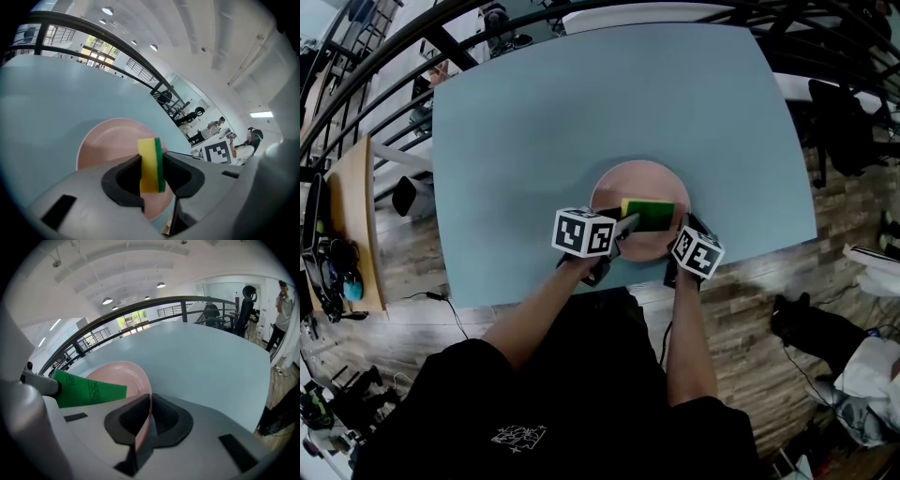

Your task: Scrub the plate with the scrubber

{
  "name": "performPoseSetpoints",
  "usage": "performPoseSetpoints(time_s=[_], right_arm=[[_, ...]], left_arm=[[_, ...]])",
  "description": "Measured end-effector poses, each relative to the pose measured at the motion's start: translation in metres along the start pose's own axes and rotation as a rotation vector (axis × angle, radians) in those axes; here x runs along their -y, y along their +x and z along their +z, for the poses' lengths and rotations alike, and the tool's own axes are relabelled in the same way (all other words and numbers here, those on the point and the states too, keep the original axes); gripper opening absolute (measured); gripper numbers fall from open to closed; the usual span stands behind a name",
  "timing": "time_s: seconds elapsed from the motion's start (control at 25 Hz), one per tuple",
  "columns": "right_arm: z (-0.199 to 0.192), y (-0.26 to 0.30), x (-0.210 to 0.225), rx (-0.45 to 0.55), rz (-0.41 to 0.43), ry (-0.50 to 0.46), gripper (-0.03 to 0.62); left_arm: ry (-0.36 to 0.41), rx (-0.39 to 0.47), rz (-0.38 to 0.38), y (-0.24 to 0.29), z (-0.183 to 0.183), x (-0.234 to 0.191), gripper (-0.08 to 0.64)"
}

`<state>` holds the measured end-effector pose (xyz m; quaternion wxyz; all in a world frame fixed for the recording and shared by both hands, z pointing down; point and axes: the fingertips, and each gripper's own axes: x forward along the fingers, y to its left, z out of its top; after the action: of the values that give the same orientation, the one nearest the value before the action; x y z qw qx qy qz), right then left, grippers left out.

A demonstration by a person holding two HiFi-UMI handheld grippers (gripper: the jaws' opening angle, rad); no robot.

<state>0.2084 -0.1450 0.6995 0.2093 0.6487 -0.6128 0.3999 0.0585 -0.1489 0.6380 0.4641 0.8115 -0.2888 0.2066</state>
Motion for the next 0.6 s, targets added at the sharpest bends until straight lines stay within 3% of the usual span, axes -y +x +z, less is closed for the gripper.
performPoseSetpoints(time_s=[0.32,0.6], right_arm=[[0.001,0.002,0.000,0.003,0.000,0.007,0.020],[0.001,0.000,0.000,0.000,-0.011,0.003,0.020]], left_arm=[[0.000,0.031,0.011,0.010,0.024,-0.006,0.132],[-0.019,0.073,0.066,-0.013,0.041,-0.035,0.132]])
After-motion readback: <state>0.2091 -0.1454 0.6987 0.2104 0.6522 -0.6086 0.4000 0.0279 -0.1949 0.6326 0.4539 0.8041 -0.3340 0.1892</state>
